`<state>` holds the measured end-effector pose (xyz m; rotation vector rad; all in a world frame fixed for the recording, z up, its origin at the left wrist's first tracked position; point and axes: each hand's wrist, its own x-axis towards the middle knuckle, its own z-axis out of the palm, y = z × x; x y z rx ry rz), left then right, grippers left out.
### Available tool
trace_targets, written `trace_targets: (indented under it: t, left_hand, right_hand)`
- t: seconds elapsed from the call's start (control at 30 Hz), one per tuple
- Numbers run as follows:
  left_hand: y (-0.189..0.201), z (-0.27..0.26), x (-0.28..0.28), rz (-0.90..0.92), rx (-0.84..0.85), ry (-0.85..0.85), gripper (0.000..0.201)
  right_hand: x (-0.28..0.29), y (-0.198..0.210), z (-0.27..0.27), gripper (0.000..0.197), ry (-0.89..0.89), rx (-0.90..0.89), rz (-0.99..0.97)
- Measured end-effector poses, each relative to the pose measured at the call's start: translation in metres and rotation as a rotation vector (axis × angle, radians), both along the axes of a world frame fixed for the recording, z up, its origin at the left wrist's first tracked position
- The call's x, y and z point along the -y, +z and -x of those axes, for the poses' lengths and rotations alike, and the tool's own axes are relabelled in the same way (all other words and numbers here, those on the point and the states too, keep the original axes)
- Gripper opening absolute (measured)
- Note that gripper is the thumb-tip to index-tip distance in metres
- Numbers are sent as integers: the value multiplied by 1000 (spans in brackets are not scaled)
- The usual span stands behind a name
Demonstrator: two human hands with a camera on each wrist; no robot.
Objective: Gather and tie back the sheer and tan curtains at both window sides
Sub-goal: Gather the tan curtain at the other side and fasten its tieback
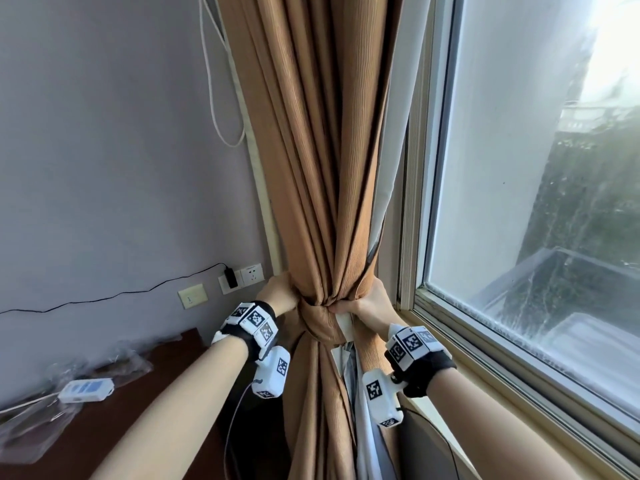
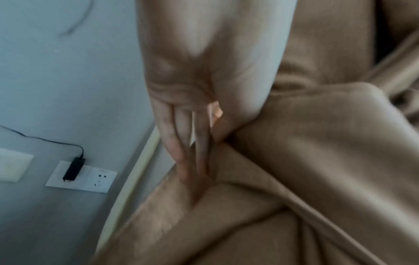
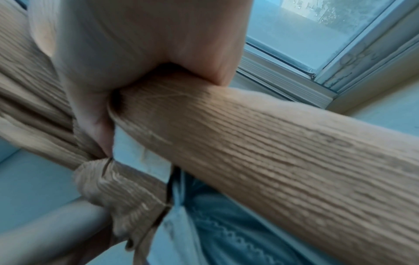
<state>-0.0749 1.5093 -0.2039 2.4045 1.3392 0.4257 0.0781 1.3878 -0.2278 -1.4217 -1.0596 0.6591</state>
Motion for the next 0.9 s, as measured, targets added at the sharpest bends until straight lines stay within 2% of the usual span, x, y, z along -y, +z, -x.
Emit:
trace_targets:
  t: [0.1, 0.23, 0.4, 0.47, 0.63, 0.67, 0.73, 0.8, 0.9]
  left_hand:
    - [0, -1, -5, 70, 61, 34, 30]
    - [-5, -6, 2, 168, 379, 117, 28]
    - [-4, -14, 26, 650, 902, 149, 33]
    - [2, -16, 31, 820, 1011, 151, 31]
    - [-2, 3, 24, 1152, 989, -43, 28]
    - [-2, 6, 20, 1197, 946, -115, 35]
    - [4, 10, 18, 1180, 760, -290, 49]
    - [13, 9, 21, 1156, 665, -378, 56]
    - [19, -3, 26, 1043, 668, -346, 92]
  right_hand:
    - [-2, -2, -2, 72, 0, -1, 4]
    - [-5, 0, 1, 73, -5, 18, -5]
    - [-9, -1, -2, 69, 20, 3, 21]
    - [-11, -1, -3, 73, 42, 9, 34]
    - [-9, 3, -11, 69, 143, -16, 54]
    - [-10, 5, -12, 68, 158, -25, 41]
    - [-10, 7, -12, 66, 184, -17, 18]
    - [-9, 10, -11, 59, 235, 12, 4]
    - [-13, 12, -15, 52, 270, 69, 22]
